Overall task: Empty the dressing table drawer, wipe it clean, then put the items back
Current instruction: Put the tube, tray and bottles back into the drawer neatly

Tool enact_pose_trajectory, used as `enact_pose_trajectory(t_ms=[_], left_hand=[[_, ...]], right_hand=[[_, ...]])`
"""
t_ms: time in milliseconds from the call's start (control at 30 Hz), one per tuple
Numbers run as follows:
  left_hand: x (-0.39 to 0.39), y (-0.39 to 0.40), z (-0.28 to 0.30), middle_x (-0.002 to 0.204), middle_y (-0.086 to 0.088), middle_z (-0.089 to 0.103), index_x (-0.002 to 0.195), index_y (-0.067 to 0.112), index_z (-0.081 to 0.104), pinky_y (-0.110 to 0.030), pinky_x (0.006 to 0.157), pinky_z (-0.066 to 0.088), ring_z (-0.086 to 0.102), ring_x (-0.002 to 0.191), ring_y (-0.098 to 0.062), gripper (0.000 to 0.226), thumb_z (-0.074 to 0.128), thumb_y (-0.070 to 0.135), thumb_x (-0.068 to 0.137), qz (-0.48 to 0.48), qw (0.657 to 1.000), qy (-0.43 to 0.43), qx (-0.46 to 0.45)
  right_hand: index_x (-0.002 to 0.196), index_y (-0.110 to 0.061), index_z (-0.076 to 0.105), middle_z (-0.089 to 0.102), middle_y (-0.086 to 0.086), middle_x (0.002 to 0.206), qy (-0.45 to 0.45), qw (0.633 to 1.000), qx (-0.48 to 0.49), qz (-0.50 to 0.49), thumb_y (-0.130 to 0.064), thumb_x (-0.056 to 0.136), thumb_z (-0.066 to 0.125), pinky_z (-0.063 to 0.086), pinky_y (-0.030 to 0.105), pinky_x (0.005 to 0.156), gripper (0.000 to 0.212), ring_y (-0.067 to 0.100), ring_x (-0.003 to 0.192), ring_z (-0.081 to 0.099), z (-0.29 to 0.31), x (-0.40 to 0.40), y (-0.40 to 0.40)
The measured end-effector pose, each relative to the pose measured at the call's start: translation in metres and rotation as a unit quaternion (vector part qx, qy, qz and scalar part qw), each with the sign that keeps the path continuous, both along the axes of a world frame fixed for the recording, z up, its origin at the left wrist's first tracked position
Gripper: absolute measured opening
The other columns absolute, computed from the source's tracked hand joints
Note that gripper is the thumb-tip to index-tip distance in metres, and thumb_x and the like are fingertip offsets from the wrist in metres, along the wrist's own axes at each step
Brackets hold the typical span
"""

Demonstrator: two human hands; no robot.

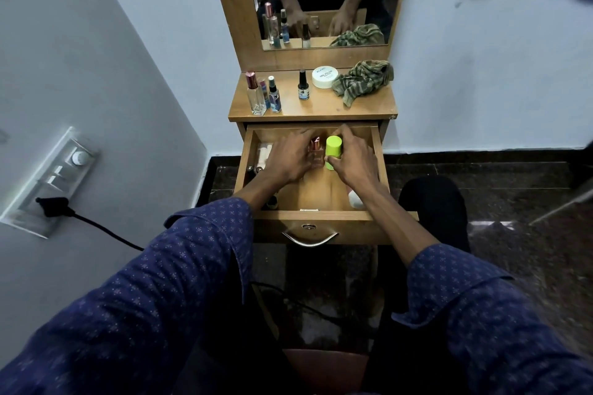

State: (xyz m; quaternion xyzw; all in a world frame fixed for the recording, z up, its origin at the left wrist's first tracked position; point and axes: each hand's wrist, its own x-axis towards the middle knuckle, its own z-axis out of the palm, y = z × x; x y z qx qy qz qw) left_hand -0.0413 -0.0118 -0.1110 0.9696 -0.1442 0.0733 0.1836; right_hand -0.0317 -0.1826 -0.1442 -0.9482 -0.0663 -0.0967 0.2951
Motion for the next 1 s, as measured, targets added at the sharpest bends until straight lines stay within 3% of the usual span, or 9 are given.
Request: enact_pose_trajectory(t_ms=[167, 267, 433, 533, 667, 767, 900, 1000], left_hand=[[-0.006, 0.002, 0.001, 0.141, -0.004, 0.065, 0.149, 0.022, 0.051, -0.044, 0.093, 0.056, 0.064, 0.122, -0.029, 0.069, 0.080, 0.033, 0.087, 0.012, 1.000, 0.008, -0.006], [-0.011, 0.008, 0.004, 0.136, -0.001, 0.065, 0.140, 0.021, 0.057, -0.039, 0.086, 0.056, 0.065, 0.116, -0.022, 0.054, 0.075, 0.020, 0.090, 0.026, 0.999, -0.008, -0.020], [-0.017, 0.028, 0.017, 0.124, 0.003, 0.069, 0.124, 0.023, 0.064, -0.039, 0.088, 0.057, 0.067, 0.109, -0.016, 0.030, 0.069, 0.024, 0.094, 0.065, 0.996, -0.046, -0.048], [-0.019, 0.044, 0.024, 0.125, -0.002, 0.070, 0.127, 0.019, 0.065, -0.033, 0.084, 0.051, 0.066, 0.110, -0.020, 0.029, 0.066, 0.025, 0.098, 0.089, 0.993, -0.058, -0.047], [-0.020, 0.060, 0.028, 0.125, 0.001, 0.071, 0.124, 0.022, 0.067, -0.040, 0.088, 0.057, 0.067, 0.110, -0.020, 0.026, 0.066, 0.027, 0.099, 0.110, 0.989, -0.074, -0.072], [-0.018, 0.065, 0.028, 0.122, 0.002, 0.072, 0.122, 0.023, 0.066, -0.040, 0.084, 0.059, 0.068, 0.104, -0.018, 0.024, 0.064, 0.030, 0.100, 0.124, 0.985, -0.078, -0.086], [-0.016, 0.067, 0.032, 0.119, 0.004, 0.073, 0.124, 0.027, 0.063, -0.045, 0.083, 0.060, 0.070, 0.101, -0.016, 0.026, 0.064, 0.034, 0.099, 0.139, 0.979, -0.092, -0.117], [-0.013, 0.066, 0.035, 0.116, 0.004, 0.074, 0.131, 0.030, 0.053, -0.045, 0.081, 0.060, 0.072, 0.099, -0.019, 0.033, 0.063, 0.034, 0.100, 0.147, 0.975, -0.119, -0.120]], right_hand=[[0.108, -0.028, 0.054, 0.065, -0.005, 0.109, -0.013, 1.000, 0.023, -0.012, -0.046, 0.077, 0.087, 0.049, 0.034, 0.067, 0.049, 0.020, 0.096, 0.063, 0.003, -0.001, -0.001], [0.103, -0.028, 0.057, 0.059, -0.009, 0.101, -0.055, 0.997, 0.039, -0.022, -0.053, 0.086, 0.076, 0.047, 0.033, 0.064, 0.037, 0.013, 0.087, 0.059, 0.010, -0.006, 0.001], [0.108, -0.025, 0.058, 0.058, -0.008, 0.105, -0.135, 0.990, 0.037, -0.021, -0.039, 0.097, 0.068, 0.039, 0.026, 0.069, 0.021, 0.010, 0.089, 0.058, 0.025, -0.010, 0.006], [0.111, -0.023, 0.057, 0.056, -0.005, 0.115, -0.151, 0.988, 0.014, -0.011, -0.034, 0.098, 0.068, 0.045, 0.025, 0.071, 0.020, 0.010, 0.092, 0.062, 0.027, -0.006, 0.010], [0.107, -0.022, 0.058, 0.058, -0.005, 0.113, -0.165, 0.985, 0.039, 0.001, -0.028, 0.097, 0.068, 0.054, 0.029, 0.067, 0.015, 0.009, 0.090, 0.062, 0.039, 0.002, 0.019], [0.107, -0.022, 0.058, 0.058, -0.005, 0.110, -0.169, 0.984, 0.048, 0.030, -0.022, 0.093, 0.071, 0.044, 0.020, 0.063, 0.019, 0.006, 0.088, 0.056, 0.057, 0.019, 0.029], [0.111, -0.023, 0.058, 0.057, -0.007, 0.103, -0.164, 0.984, 0.046, 0.051, -0.025, 0.091, 0.075, 0.042, 0.024, 0.063, 0.027, 0.007, 0.086, 0.054, 0.080, 0.047, 0.042], [0.120, -0.023, 0.055, 0.059, -0.004, 0.109, -0.147, 0.987, 0.021, 0.055, -0.027, 0.092, 0.076, 0.031, 0.016, 0.056, 0.035, 0.010, 0.087, 0.055, 0.091, 0.065, 0.049]])
